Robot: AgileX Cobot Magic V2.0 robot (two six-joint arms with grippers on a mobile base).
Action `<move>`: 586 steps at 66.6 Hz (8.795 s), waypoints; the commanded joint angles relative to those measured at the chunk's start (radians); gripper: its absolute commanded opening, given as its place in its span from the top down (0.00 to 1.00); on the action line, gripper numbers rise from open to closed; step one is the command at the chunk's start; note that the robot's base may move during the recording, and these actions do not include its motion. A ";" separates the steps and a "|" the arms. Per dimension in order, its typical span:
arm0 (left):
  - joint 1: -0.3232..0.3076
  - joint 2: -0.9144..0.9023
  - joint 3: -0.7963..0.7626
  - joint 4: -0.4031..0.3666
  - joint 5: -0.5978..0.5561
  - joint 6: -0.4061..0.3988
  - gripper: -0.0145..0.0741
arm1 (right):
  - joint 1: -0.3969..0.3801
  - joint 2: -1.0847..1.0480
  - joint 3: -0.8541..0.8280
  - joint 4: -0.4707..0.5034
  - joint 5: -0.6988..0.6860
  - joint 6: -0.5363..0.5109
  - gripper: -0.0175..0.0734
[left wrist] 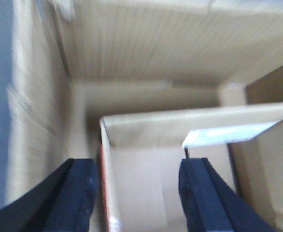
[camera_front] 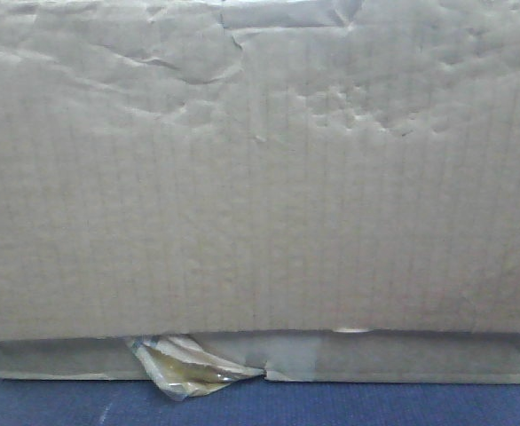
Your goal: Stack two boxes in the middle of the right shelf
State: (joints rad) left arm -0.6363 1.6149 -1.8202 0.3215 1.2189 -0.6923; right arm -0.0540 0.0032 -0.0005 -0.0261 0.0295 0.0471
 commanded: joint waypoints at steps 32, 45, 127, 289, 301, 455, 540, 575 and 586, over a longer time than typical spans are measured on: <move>0.012 -0.110 -0.015 0.115 0.002 0.140 0.50 | -0.003 0.042 -0.372 0.005 0.310 -0.006 0.99; 0.073 -0.110 -0.003 0.096 0.002 0.140 0.50 | -0.003 0.314 -0.711 0.003 0.664 -0.013 0.99; 0.163 -0.110 0.078 0.021 0.002 0.196 0.50 | 0.411 1.402 -1.615 -0.186 1.192 0.364 0.96; 0.212 -0.026 0.316 -0.183 0.002 0.245 0.50 | 0.367 1.544 -1.453 -0.031 1.192 0.314 0.39; 0.212 -0.026 0.316 -0.183 0.002 0.245 0.50 | 0.367 1.544 -1.453 -0.031 1.192 0.314 0.39; 0.113 -0.073 -0.184 0.257 -0.014 0.086 0.96 | 0.455 1.464 -1.814 -0.412 0.965 0.468 0.99; 0.113 -0.073 -0.184 0.292 -0.057 0.086 0.96 | 0.455 1.464 -1.814 -0.429 0.876 0.468 0.99; 0.113 -0.073 -0.184 0.292 -0.057 0.086 0.96 | 0.455 1.464 -1.814 -0.429 0.876 0.468 0.99; 0.113 -0.073 -0.184 0.292 -0.057 0.086 0.96 | 0.455 1.464 -1.814 -0.429 0.876 0.468 0.99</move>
State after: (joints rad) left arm -0.5232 1.5599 -1.9912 0.5747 1.1832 -0.5996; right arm 0.4035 1.4836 -1.8048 -0.4154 0.9566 0.5126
